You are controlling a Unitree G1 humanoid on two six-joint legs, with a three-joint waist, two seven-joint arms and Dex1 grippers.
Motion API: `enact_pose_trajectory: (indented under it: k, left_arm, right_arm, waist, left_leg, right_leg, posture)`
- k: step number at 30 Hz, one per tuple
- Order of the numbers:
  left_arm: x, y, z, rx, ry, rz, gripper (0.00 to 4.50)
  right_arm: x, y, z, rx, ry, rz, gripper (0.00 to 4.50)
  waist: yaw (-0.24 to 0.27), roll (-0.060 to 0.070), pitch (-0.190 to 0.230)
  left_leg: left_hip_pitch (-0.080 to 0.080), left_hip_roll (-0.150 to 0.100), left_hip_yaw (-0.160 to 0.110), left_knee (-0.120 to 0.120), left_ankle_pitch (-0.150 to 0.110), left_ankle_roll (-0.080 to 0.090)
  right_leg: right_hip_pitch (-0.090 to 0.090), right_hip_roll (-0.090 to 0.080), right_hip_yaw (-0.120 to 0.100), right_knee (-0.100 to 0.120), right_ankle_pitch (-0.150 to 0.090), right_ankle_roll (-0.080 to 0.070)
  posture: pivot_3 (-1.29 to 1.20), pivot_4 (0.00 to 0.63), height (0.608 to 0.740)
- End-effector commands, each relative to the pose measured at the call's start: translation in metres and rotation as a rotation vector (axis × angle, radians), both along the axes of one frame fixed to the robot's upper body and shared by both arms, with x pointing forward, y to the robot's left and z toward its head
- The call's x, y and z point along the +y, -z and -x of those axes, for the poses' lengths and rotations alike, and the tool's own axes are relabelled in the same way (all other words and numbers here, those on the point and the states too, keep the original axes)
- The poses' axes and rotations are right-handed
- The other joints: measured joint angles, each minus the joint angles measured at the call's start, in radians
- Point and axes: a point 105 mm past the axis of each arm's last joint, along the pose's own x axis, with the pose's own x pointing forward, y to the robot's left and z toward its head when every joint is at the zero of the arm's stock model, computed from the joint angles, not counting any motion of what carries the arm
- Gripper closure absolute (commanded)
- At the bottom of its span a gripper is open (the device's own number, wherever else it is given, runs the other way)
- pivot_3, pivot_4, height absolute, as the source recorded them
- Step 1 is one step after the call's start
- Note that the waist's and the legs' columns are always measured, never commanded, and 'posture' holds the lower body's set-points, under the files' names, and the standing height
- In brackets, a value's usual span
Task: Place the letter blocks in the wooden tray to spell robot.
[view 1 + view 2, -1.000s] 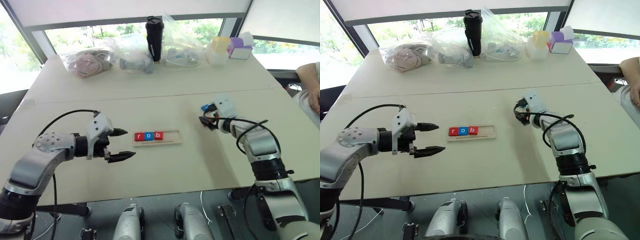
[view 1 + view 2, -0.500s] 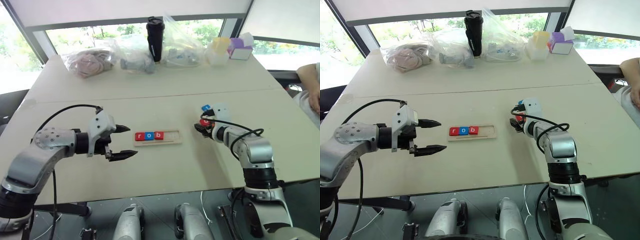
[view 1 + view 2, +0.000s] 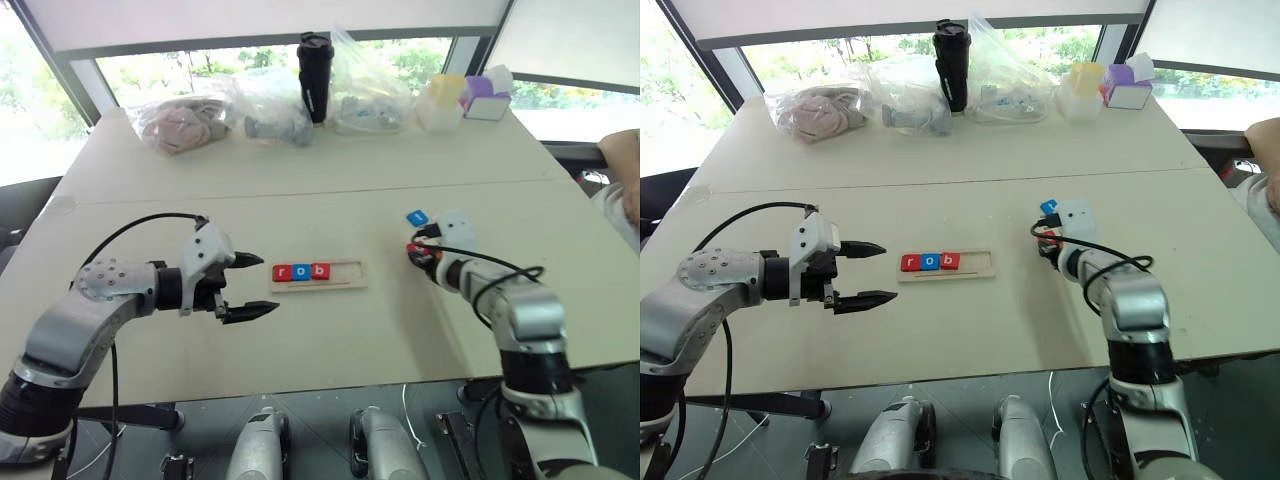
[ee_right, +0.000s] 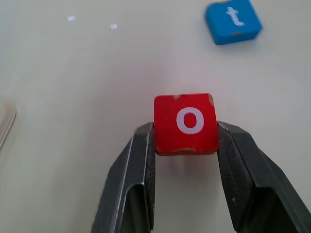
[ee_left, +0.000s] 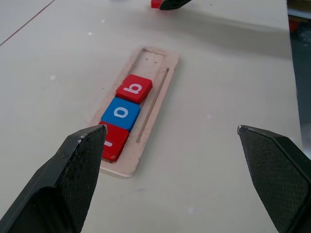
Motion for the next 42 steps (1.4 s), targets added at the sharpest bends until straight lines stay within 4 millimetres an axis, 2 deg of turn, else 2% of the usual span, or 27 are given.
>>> enact_pose_trajectory:
  k: [1, 5, 9, 13, 19, 20, 23, 24, 27, 29, 33, 38, 42]
  left_arm:
    - [-0.006, -0.01, 0.008, -0.024, 0.051, 0.012, 0.0]
    - [-0.009, -0.007, 0.01, -0.015, 0.095, -0.009, 0.0]
    - [-0.012, 0.001, 0.006, -0.016, 0.119, -0.042, 0.0]
    - [-0.016, 0.001, 0.004, -0.02, 0.131, -0.037, 0.0]
    - [-0.013, 0.003, 0.001, -0.019, 0.122, -0.042, 0.0]
    - [-0.013, 0.004, 0.001, -0.018, 0.12, -0.043, 0.0]
    - [-0.011, 0.006, 0.001, -0.012, 0.112, -0.049, 0.0]
    - [-0.01, 0.006, 0.001, -0.011, 0.109, -0.051, 0.0]
    - [-0.008, 0.006, 0.0, -0.011, 0.11, -0.052, 0.0]
    - [-0.008, 0.002, 0.001, -0.013, 0.123, -0.04, 0.0]
    - [-0.008, -0.008, 0.003, -0.026, 0.157, -0.023, 0.0]
    - [-0.008, -0.016, 0.004, -0.04, 0.19, -0.034, 0.0]
    - [-0.011, -0.013, 0.006, -0.044, 0.216, -0.054, 0.0]
  right_arm:
    - [0.006, -0.008, 0.022, 0.007, 0.039, -0.042, 3.32]
    - [0.027, 0.0, 0.039, 0.04, 0.079, -0.142, 3.32]
    - [0.043, 0.015, 0.044, 0.085, 0.119, -0.198, 3.32]
    - [0.054, 0.02, 0.044, 0.104, 0.159, -0.252, 3.32]
    - [0.055, 0.019, 0.046, 0.096, 0.132, -0.232, 0.3]
    - [0.055, 0.017, 0.046, 0.088, 0.116, -0.217, 0.07]
    - [0.055, -0.003, 0.044, -0.005, -0.049, -0.11, 0.07]
    - [0.055, -0.015, 0.045, -0.079, -0.184, -0.007, 0.07]
    - [0.059, -0.034, 0.062, -0.2, -0.591, 0.108, 0.07]
    - [0.048, -0.03, 0.063, -0.209, -0.693, 0.13, 0.07]
    - [0.033, -0.01, 0.057, -0.183, -0.836, 0.142, 0.07]
    - [0.022, 0.001, 0.035, -0.191, -0.858, 0.132, 0.07]
    - [0.012, 0.011, 0.022, -0.172, -0.846, 0.105, 0.07]
  waist:
    - [-0.003, 0.0, 0.0]
    - [-0.006, 0.0, 0.0]
    - [-0.002, 0.001, 0.0]
    - [-0.005, 0.001, 0.0]
    - [-0.004, 0.001, 0.0]
    - [-0.004, 0.001, 0.0]
    - [-0.004, 0.001, 0.0]
    - [-0.004, 0.001, 0.0]
    - [-0.003, 0.001, 0.0]
    - [-0.004, 0.0, 0.0]
    - [-0.005, -0.001, 0.0]
    - [-0.002, -0.001, 0.001]
    - [0.001, -0.002, 0.001]
  left_leg:
    - [0.0, 0.0, 0.0, 0.0, 0.0, 0.0]
    - [0.002, 0.001, 0.0, 0.0, 0.0, 0.0]
    - [0.002, 0.002, 0.0, 0.0, 0.0, 0.0]
    - [0.0, 0.001, 0.0, 0.0, 0.0, 0.0]
    - [-0.001, 0.001, 0.0, 0.0, 0.0, 0.0]
    - [-0.001, 0.001, 0.0, 0.0, 0.0, 0.0]
    - [-0.001, 0.001, 0.0, 0.0, 0.0, 0.0]
    - [-0.001, 0.0, 0.0, 0.0, 0.0, 0.0]
    - [-0.002, -0.001, 0.0, -0.001, 0.0, 0.0]
    - [-0.002, -0.001, 0.0, -0.002, -0.001, 0.001]
    - [-0.001, 0.0, -0.001, -0.002, -0.001, 0.001]
    - [-0.001, 0.0, 0.0, 0.0, -0.001, 0.001]
    - [-0.001, -0.001, 0.0, 0.001, -0.001, 0.001]
  right_leg:
    - [0.0, 0.0, 0.0, 0.0, 0.0, 0.0]
    - [0.0, 0.002, 0.0, 0.001, 0.0, 0.0]
    - [0.0, 0.001, 0.0, 0.0, 0.0, 0.0]
    - [-0.002, -0.001, 0.0, -0.001, 0.001, -0.003]
    - [-0.002, 0.0, 0.0, -0.002, 0.001, -0.003]
    - [-0.002, 0.0, 0.0, -0.002, 0.001, -0.003]
    - [-0.002, -0.001, 0.0, -0.002, 0.001, -0.003]
    - [-0.002, -0.002, 0.0, -0.002, 0.001, -0.003]
    - [-0.002, -0.003, 0.0, -0.005, -0.002, 0.002]
    - [0.0, -0.001, -0.001, -0.008, -0.002, 0.003]
    - [0.001, 0.001, -0.001, -0.008, -0.002, 0.003]
    - [0.001, 0.001, 0.0, -0.005, -0.002, 0.002]
    - [0.001, 0.001, 0.0, -0.005, -0.002, 0.002]
  posture:
    - [0.0, 0.15, 0.74]
    - [0.0, 0.15, 0.74]
    - [0.0, 0.15, 0.74]
    - [0.0, 0.15, 0.74]
    - [0.0, 0.15, 0.74]
    - [0.0, 0.15, 0.74]
    - [0.0, 0.15, 0.74]
    - [0.0, 0.15, 0.74]
    - [0.0, 0.15, 0.74]
    - [0.0, 0.15, 0.74]
    - [0.0, 0.15, 0.74]
    - [0.0, 0.15, 0.74]
    - [0.0, 0.15, 0.74]
